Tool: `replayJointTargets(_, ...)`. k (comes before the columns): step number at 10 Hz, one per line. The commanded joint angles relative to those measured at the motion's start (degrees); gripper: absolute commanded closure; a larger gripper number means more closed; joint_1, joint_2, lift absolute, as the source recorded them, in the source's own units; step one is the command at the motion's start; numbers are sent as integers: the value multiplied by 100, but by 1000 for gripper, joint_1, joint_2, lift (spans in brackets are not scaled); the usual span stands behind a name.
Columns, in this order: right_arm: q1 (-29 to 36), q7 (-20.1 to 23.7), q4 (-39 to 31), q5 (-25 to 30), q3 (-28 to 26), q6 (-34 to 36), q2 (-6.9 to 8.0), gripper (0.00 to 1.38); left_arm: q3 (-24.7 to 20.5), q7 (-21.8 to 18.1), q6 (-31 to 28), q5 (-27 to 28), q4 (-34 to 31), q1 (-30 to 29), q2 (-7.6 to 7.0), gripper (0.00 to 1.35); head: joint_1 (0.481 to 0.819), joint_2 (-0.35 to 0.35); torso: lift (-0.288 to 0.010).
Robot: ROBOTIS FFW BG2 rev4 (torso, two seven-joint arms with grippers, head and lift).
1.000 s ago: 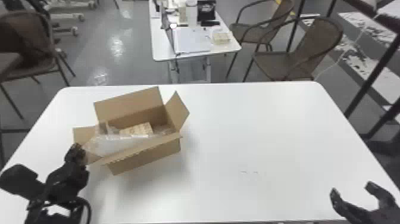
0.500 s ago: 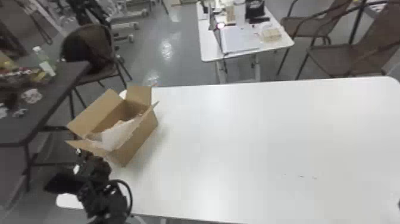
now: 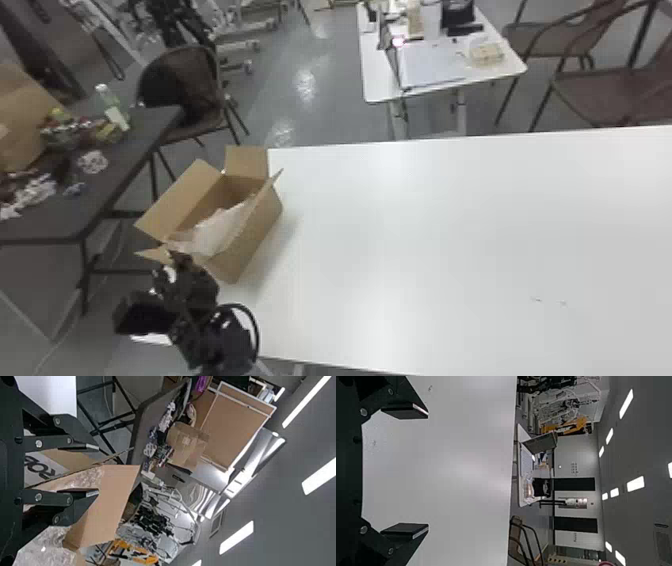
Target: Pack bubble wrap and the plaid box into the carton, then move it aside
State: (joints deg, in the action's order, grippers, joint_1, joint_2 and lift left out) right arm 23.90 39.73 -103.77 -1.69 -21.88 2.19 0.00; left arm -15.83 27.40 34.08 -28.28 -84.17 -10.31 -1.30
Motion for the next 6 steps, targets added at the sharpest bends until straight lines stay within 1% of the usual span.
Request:
replayJointTargets(1,36,0,-82,19,0,0,5,280,160,-217,178,86,-319,-243,-257,136,695,311,-102)
replayJointTargets(2,53,-9,-170,28,0,0,5,280,388,-217,55,235,-882,-577,-520,174,695,303,-102)
replayJointTargets(3,106,-44,-275,37,26,0,5,256,660,-226,-103,464,-1418,-867,-740,179,695,297,-102)
replayJointTargets(4,141,-114,-372,28,123,0,5,167,889,-446,-358,789,-1875,-1070,-837,179,695,269,-102)
replayJointTargets(5,168,-158,-425,19,246,-70,5,98,1082,-859,-613,1202,-2174,-1175,-819,179,695,222,-102)
replayJointTargets(6,255,-264,-495,28,395,-228,5,104,1249,-1263,-903,1545,-2402,-1254,-687,179,695,166,-102)
